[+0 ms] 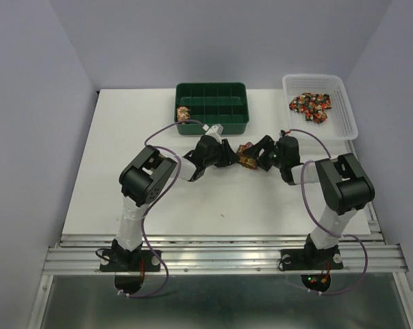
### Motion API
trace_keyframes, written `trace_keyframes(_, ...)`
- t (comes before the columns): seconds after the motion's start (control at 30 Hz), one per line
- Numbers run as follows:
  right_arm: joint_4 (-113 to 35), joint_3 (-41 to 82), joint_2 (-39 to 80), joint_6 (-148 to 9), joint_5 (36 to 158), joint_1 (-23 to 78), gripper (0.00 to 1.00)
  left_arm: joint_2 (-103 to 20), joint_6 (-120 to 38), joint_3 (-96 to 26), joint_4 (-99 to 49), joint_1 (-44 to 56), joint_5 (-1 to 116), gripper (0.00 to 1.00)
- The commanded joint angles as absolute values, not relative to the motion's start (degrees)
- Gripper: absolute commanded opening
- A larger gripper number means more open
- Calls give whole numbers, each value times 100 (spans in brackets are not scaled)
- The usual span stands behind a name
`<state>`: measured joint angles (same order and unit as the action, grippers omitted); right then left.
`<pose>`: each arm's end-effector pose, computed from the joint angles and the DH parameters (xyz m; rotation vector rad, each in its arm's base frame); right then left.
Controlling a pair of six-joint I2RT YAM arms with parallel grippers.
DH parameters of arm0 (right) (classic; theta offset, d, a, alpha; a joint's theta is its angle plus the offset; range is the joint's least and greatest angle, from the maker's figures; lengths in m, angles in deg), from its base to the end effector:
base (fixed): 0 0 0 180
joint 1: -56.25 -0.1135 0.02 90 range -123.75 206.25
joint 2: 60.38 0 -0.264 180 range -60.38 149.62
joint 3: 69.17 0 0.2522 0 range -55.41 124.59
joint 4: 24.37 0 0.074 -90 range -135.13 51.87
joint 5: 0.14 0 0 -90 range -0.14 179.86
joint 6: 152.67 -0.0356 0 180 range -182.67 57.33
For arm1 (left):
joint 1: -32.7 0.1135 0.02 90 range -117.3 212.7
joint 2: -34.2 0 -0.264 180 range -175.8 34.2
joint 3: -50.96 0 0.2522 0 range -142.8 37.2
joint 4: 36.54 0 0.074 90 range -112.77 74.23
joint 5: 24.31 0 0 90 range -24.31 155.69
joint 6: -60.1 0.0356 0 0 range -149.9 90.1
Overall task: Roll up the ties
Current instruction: Place the rolled tie into the container
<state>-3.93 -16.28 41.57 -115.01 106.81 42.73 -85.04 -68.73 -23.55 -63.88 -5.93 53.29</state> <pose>0.3231 0.0884 0.1295 0.5471 2.1378 0.9841 0.3326 -0.2756 0.1339 0.1579 2.0226 -1.1010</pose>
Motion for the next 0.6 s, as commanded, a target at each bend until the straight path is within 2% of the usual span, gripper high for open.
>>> trace_keyframes(0.0, -658, -1850, 4412, -11496, 10612, 4254, 70, -8577, -6795, -2555, -6364, -633, 5321, 45)
trace_keyframes(0.07, -605, -1841, 4456, -11523, 10664, 4254, 65, -8586, -6796, -2555, -6373, -641, 5321, 45)
trace_keyframes(0.17, -544, -1859, 4465, -11532, 10638, 4263, 62, -8586, -6787, -2555, -6356, -633, 5321, 45)
trace_keyframes(0.23, -500, -1876, 4456, -11532, 10586, 4254, 55, -8586, -6787, -2555, -6364, -641, 5304, 45)
trace_keyframes(0.33, -342, -1938, 4447, -11497, 10603, 4254, 40, -8560, -6796, -2546, -6373, -641, 5295, 45)
trace_keyframes(0.37, -254, -1955, 4404, -11496, 10612, 4254, 31, -8542, -6813, -2538, -6364, -633, 5303, 45)
trace_keyframes(0.4, -184, -1982, 4386, -11496, 10612, 4254, 26, -8525, -6804, -2529, -6364, -633, 5295, 45)
trace_keyframes(0.57, -43, -2008, 4175, -11382, 10761, 4254, 10, -8209, -6796, -2415, -6364, -641, 5321, 45)
